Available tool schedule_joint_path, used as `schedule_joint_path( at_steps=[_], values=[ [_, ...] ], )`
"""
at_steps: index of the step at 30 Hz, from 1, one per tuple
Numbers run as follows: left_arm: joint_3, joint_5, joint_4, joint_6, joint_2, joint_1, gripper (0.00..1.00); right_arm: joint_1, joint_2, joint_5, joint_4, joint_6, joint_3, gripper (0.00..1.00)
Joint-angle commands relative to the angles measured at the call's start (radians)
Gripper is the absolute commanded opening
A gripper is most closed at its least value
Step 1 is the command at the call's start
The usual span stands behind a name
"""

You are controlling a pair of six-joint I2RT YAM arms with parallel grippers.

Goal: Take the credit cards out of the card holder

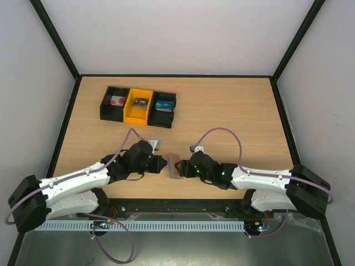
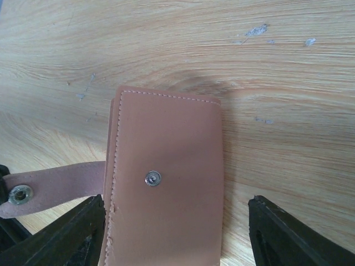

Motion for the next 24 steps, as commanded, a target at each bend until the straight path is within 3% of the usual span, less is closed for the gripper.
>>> schedule_joint_path(
  at_steps=[1, 14, 24],
  values=[
    [0.005, 0.001, 0.01, -0.009, -0.006, 0.002, 0.03, 0.004, 0.025, -0.003, 0.003, -0.022, 0.027, 0.7],
    [0.029, 0.031, 0.02, -0.017, -0.023, 0.002, 0.03, 0.004, 0.023, -0.034, 0.05, -0.016, 0.026, 0.79],
    [0.034, 0.038, 0.025, -0.019, -0.032, 0.002, 0.03, 0.005, 0.051, -0.033, 0.033, -0.026, 0.052, 0.79]
  ],
)
